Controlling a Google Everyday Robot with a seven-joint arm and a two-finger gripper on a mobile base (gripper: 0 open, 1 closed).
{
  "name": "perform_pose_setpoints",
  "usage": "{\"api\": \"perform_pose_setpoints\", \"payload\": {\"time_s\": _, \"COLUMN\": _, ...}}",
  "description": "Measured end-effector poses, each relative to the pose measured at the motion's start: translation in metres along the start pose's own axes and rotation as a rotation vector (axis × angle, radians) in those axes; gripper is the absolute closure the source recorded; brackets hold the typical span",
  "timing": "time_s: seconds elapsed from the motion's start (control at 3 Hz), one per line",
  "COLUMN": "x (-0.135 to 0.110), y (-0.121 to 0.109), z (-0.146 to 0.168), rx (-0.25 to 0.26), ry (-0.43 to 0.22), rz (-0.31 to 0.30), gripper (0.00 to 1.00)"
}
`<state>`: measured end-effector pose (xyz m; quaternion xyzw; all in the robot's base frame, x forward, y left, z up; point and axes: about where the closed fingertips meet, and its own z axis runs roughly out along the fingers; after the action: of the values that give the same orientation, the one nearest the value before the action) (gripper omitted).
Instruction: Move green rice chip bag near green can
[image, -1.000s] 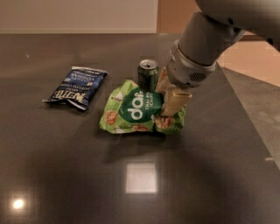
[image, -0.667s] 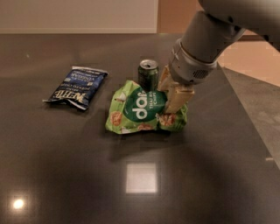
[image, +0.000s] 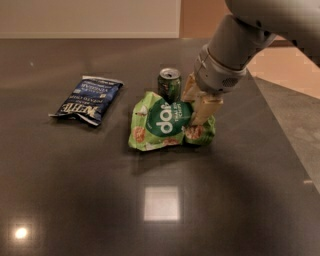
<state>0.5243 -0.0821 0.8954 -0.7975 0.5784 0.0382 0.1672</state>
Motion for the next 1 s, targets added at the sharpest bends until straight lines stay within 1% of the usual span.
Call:
{"api": "perform_pose_setpoints", "payload": {"time_s": 0.33, "x": 0.0061, "y": -0.0081, "z": 0.0030, "rx": 0.004, "ry": 0.007, "rz": -0.007, "gripper": 0.31}}
{"api": "perform_pose_setpoints", "payload": {"time_s": 0.67, "x": 0.0120, "y": -0.0110, "z": 0.0051, "rx": 0.022, "ry": -0.006, "rz": 0.032, "gripper": 0.08}}
{"api": "perform_pose_setpoints", "payload": {"time_s": 1.0, "x": 0.0113, "y": -0.0112, "z": 0.0050, "rx": 0.024, "ry": -0.006, "rz": 0.032, "gripper": 0.00}}
